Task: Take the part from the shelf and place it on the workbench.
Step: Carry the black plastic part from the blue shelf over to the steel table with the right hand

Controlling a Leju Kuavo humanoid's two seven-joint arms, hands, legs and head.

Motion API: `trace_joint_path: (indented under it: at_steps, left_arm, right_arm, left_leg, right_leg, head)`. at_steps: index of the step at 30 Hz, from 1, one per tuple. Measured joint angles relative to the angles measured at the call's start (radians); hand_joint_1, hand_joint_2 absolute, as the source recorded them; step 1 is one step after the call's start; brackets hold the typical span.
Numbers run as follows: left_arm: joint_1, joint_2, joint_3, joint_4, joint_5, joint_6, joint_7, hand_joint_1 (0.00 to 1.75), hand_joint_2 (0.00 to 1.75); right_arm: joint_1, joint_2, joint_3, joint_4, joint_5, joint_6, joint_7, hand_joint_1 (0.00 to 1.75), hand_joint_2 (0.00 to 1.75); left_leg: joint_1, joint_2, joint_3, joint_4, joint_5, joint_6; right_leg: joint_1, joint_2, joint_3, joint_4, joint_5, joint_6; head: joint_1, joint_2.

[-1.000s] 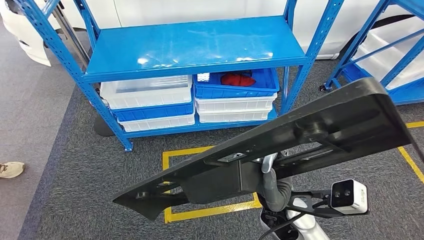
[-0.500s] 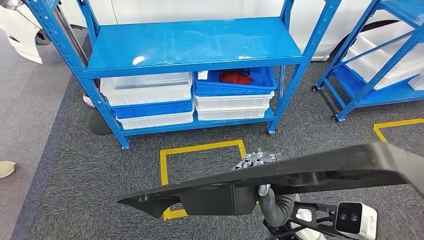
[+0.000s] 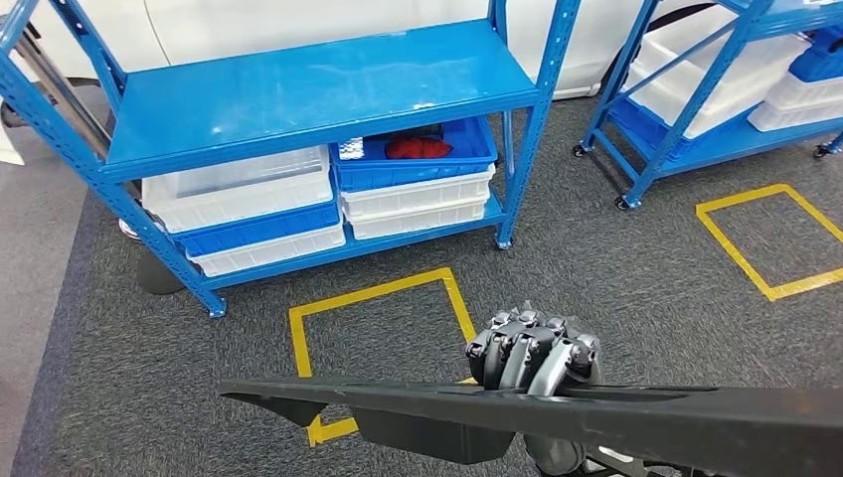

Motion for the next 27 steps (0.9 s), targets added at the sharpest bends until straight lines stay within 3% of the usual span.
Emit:
trace_joint_path:
  at_steps: [2, 3, 5, 6, 8, 10, 12, 14, 15, 17, 20, 21, 23, 25, 27]
  left_arm:
    - [0.0, -0.006, 0.008, 0.0, 0.002, 0.006, 0.008, 0.0, 1.75]
    - [-0.001, -0.009, 0.012, 0.0, 0.003, 0.013, 0.013, 0.0, 1.75]
    - [-0.002, -0.017, 0.025, 0.0, 0.003, 0.026, 0.019, 0.0, 1.75]
    - [-0.002, -0.021, 0.032, 0.0, 0.003, 0.03, 0.02, 0.0, 1.75]
    - [-0.002, -0.032, 0.046, 0.0, 0.004, 0.034, 0.019, 0.0, 1.75]
    - [-0.001, -0.044, 0.062, 0.0, 0.011, 0.04, 0.017, 0.0, 1.75]
    - [0.002, -0.054, 0.076, 0.0, 0.018, 0.045, 0.017, 0.0, 1.75]
    - [0.008, -0.061, 0.087, 0.0, 0.019, 0.047, 0.017, 0.0, 1.75]
    - [0.01, -0.063, 0.092, 0.0, 0.019, 0.047, 0.017, 0.0, 1.75]
    - [0.009, -0.067, 0.098, 0.0, 0.02, 0.048, 0.016, 0.0, 1.75]
    - [0.007, -0.071, 0.102, 0.0, 0.021, 0.049, 0.016, 0.0, 1.75]
    - [0.006, -0.072, 0.104, 0.0, 0.021, 0.053, 0.017, 0.0, 1.75]
    - [0.005, -0.075, 0.107, 0.0, 0.022, 0.075, 0.018, 0.0, 1.75]
    - [0.005, -0.076, 0.109, -0.001, 0.024, 0.113, 0.022, 0.0, 1.75]
    - [0.008, -0.076, 0.111, -0.001, 0.024, 0.159, 0.032, 0.0, 1.75]
  right_arm:
    - [0.0, 0.0, 0.0, 0.0, 0.002, -0.006, -0.008, 1.75, 1.75]
    - [0.0, 0.0, 0.0, 0.001, 0.002, -0.01, -0.014, 1.75, 1.75]
    - [-0.002, 0.0, 0.001, 0.002, 0.0, -0.016, -0.027, 1.75, 1.75]
    - [-0.003, -0.001, 0.001, 0.003, -0.001, -0.019, -0.031, 1.75, 1.75]
    - [-0.003, -0.001, 0.002, 0.003, -0.002, -0.023, -0.035, 1.75, 1.75]
    - [-0.004, -0.001, 0.004, 0.004, -0.003, -0.026, -0.034, 1.75, 1.75]
    - [-0.005, -0.001, 0.006, 0.004, -0.002, -0.028, -0.032, 1.75, 1.75]
    - [-0.006, -0.001, 0.01, 0.007, -0.002, -0.029, -0.031, 1.75, 1.75]
    - [-0.005, -0.001, 0.012, 0.009, -0.002, -0.03, -0.03, 1.75, 1.75]
    - [-0.005, -0.001, 0.014, 0.012, -0.002, -0.031, -0.028, 1.75, 1.75]
    - [-0.007, -0.001, 0.016, 0.012, -0.002, -0.031, -0.027, 1.75, 1.75]
    - [-0.008, -0.001, 0.017, 0.012, -0.002, -0.03, -0.025, 1.75, 1.75]
    - [-0.009, -0.001, 0.02, 0.012, -0.003, -0.026, -0.021, 1.75, 1.75]
    - [-0.011, -0.001, 0.024, 0.012, -0.009, -0.022, -0.017, 1.75, 1.75]
    - [-0.018, -0.001, 0.028, 0.012, -0.018, -0.023, -0.012, 1.75, 1.75]
  left_leg:
    - [0.003, -0.011, 0.053, -0.1, 0.062, 0.001]
    - [0.006, -0.033, 0.088, -0.169, 0.086, 0.003]
    - [0.008, -0.07, 0.128, -0.257, 0.11, 0.008]
    - [0.007, -0.077, 0.13, -0.265, 0.107, 0.011]
    - [0.005, -0.057, 0.129, -0.27, 0.116, 0.021]
    - [0.008, -0.034, 0.129, -0.278, 0.125, 0.034]
    - [0.007, -0.01, 0.126, -0.282, 0.129, 0.042]
    - [0.005, 0.016, 0.122, -0.28, 0.13, 0.043]
    - [0.004, 0.029, 0.12, -0.279, 0.13, 0.043]
    - [0.004, 0.052, 0.118, -0.277, 0.129, 0.042]
    - [-0.001, 0.076, 0.121, -0.276, 0.126, 0.031]
    - [-0.003, 0.084, 0.123, -0.277, 0.125, 0.025]
    - [-0.005, 0.101, 0.127, -0.28, 0.124, 0.014]
    - [-0.003, 0.081, 0.123, -0.263, 0.106, 0.003]
    - [0.001, 0.029, 0.084, -0.171, 0.049, -0.003]
  right_leg:
    - [-0.001, 0.024, -0.006, 0.009, 0.001, 0.005]
    - [-0.001, 0.034, -0.01, 0.015, 0.001, 0.008]
    - [-0.002, 0.053, -0.021, 0.024, 0.003, 0.02]
    - [-0.003, 0.061, -0.026, 0.025, 0.007, 0.028]
    - [-0.007, 0.073, -0.032, 0.025, 0.013, 0.041]
    - [-0.006, 0.042, -0.049, 0.056, -0.009, 0.051]
    - [-0.005, -0.007, -0.096, 0.157, -0.068, 0.06]
    - [-0.009, -0.025, -0.145, 0.268, -0.117, 0.066]
    - [-0.01, -0.029, -0.151, 0.286, -0.118, 0.067]
    - [-0.011, -0.041, -0.11, 0.223, -0.077, 0.065]
    - [0.0, -0.099, -0.009, 0.043, -0.022, 0.048]
    - [0.004, -0.11, 0.001, 0.02, -0.02, 0.04]
    - [0.006, -0.092, -0.003, 0.015, -0.017, 0.028]
    - [0.001, -0.072, -0.002, 0.006, -0.009, 0.016]
    - [-0.003, -0.05, -0.003, 0.0, -0.002, 0.006]
  head:
    - [0.0, 0.0]
    - [0.0, 0.0]
    - [0.0, 0.0]
    - [0.0, 0.0]
    - [0.0, 0.0]
    - [0.0, 0.0]
    - [0.0, 0.0]
    - [0.0, 0.0]
    - [0.0, 0.0]
    - [0.0, 0.0]
    - [0.0, 0.0]
    - [0.0, 0.0]
    - [0.0, 0.0]
    - [0.0, 0.0]
    - [0.0, 0.0]
